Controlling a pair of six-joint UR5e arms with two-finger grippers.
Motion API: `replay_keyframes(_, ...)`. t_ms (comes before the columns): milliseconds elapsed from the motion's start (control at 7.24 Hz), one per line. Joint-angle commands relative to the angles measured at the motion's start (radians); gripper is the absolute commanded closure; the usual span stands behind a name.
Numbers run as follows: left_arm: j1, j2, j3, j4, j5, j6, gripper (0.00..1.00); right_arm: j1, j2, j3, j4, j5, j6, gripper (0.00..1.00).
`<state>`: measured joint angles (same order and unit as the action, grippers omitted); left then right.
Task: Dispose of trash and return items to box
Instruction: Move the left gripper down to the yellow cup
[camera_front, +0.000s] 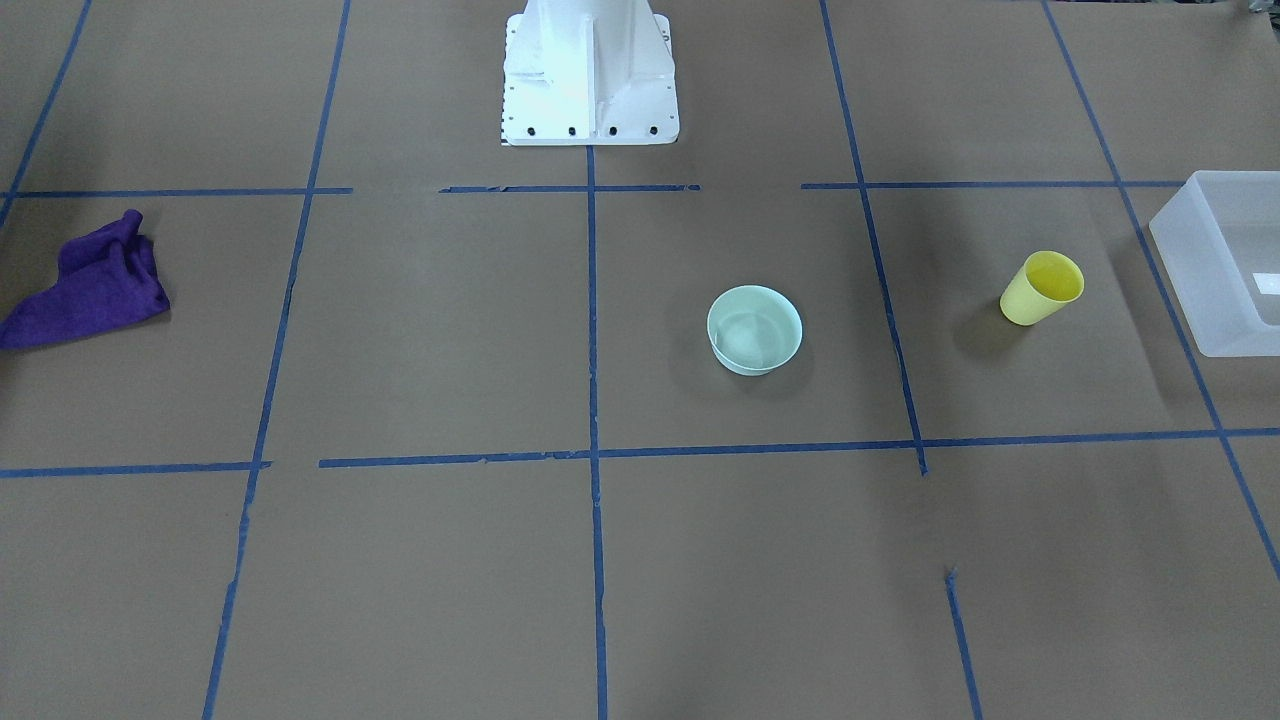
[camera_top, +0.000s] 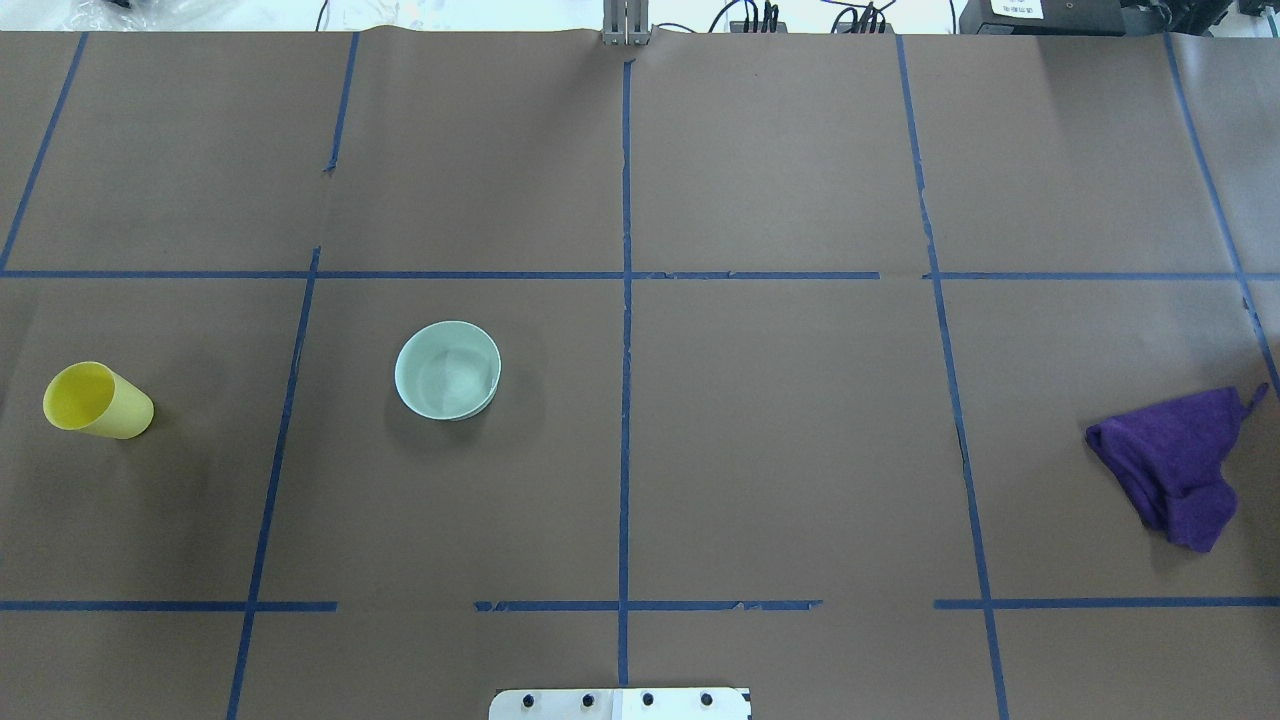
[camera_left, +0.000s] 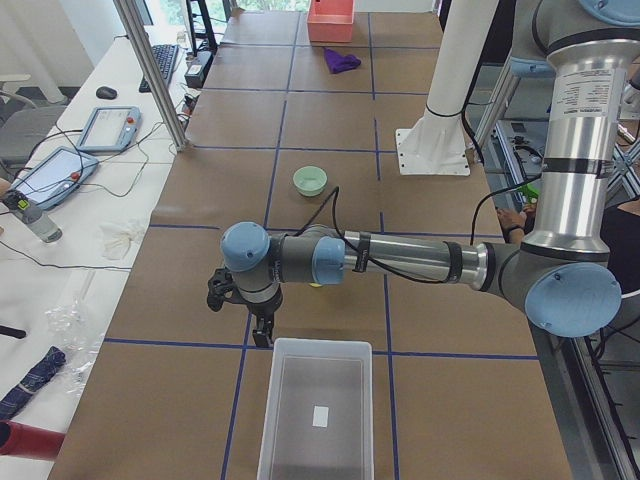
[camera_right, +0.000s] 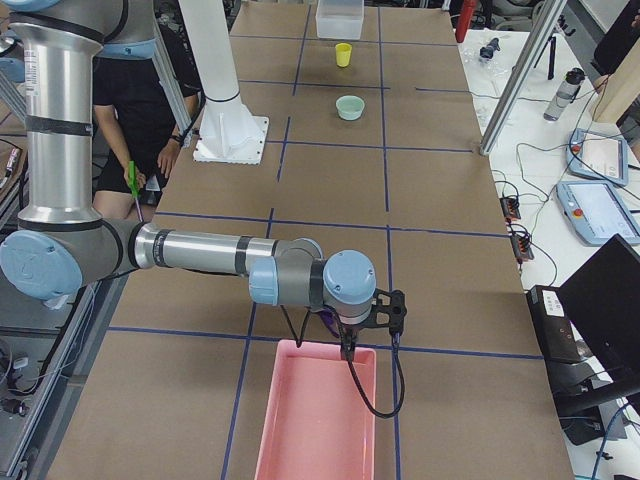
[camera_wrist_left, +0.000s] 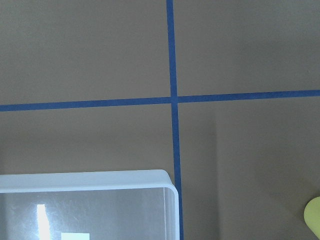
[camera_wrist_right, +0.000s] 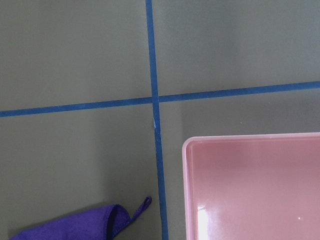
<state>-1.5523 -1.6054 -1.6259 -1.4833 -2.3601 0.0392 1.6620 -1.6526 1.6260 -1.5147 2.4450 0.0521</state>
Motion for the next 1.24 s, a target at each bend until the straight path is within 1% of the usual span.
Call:
replay_keyframes(0, 0.0, 0.001, 0.0, 0.0, -0.001, -0.001, 0.0, 0.001, 0.001, 0.003, 0.001, -0.001, 0.005, 0.0)
replay_keyframes(276, 0.0, -0.008, -0.023, 0.001, -0.002, -0.011, 0.0, -0.001, 0.007, 0.003, 0.002, 0.002, 0.011, 0.0)
replay_keyframes(552, 0.006, -0.016, -0.147, -0.003, -0.01, -0.018, 0.0, -0.004, 0.011, 0.009, 0.004, 0.002, 0.012, 0.0)
replay_keyframes(691, 0.009, -0.018, -0.169, -0.006, -0.016, -0.057, 0.0, -0.007, 0.013, 0.021, 0.004, 0.003, 0.014, 0.0)
replay_keyframes(829, 0.088, -0.002, -0.195, -0.062, -0.01, -0.203, 0.0, -0.011, 0.014, 0.026, 0.004, 0.003, 0.014, 0.0)
replay_keyframes(967, 0.137, 0.086, -0.19, -0.245, -0.007, -0.284, 0.0, -0.018, 0.017, 0.026, 0.004, 0.003, 0.014, 0.0)
replay_keyframes(1105, 0.217, 0.151, -0.186, -0.449, -0.004, -0.459, 0.0, -0.021, 0.017, 0.031, 0.002, 0.002, 0.014, 0.0)
